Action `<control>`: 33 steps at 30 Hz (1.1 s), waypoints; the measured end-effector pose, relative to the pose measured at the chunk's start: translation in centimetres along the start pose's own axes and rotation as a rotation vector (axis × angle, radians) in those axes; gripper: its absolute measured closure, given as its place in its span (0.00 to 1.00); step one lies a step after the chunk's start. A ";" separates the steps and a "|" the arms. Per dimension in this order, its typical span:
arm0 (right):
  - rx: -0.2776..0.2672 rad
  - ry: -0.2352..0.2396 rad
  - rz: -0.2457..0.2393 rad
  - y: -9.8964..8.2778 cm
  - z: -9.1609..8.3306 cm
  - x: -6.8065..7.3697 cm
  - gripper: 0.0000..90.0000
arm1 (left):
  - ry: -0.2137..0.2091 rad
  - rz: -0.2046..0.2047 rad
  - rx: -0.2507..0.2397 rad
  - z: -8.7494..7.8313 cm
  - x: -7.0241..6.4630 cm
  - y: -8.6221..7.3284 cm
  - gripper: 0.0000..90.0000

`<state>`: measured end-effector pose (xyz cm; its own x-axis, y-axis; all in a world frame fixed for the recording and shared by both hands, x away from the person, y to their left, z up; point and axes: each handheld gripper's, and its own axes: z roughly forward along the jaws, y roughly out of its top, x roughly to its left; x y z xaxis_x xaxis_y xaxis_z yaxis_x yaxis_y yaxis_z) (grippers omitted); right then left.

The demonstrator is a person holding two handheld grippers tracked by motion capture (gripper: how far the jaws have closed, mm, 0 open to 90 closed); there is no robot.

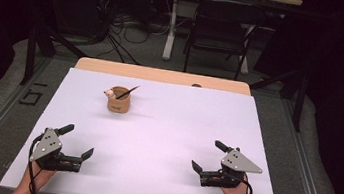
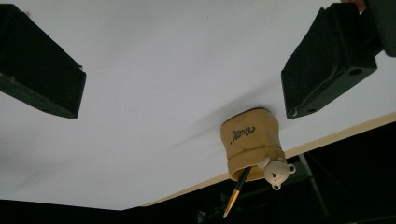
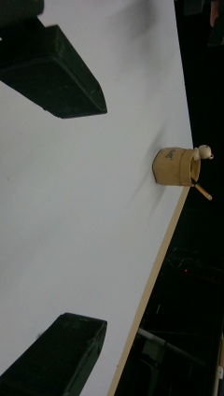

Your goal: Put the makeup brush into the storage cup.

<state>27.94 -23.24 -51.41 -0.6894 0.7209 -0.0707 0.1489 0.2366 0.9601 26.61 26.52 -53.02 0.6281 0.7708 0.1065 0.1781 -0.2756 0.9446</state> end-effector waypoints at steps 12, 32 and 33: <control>0.010 -0.042 -0.016 -0.5 -1.6 0.0 0.00 | 0.046 -0.004 -0.001 -0.8 -0.4 -0.5 0.00; 0.015 -0.062 -0.007 -1.7 -3.5 0.7 0.00 | -0.001 -0.040 -0.004 -2.3 -0.4 -2.0 0.00; 0.021 -0.052 -0.008 -1.7 -3.7 0.7 0.00 | -0.014 -0.030 0.001 -2.3 -0.4 -2.1 0.00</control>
<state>24.57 -25.54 -52.13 -0.6533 0.7514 -0.0928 0.1589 0.2559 0.9535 24.26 28.08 -54.29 0.6332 0.7704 0.0741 0.1976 -0.2535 0.9470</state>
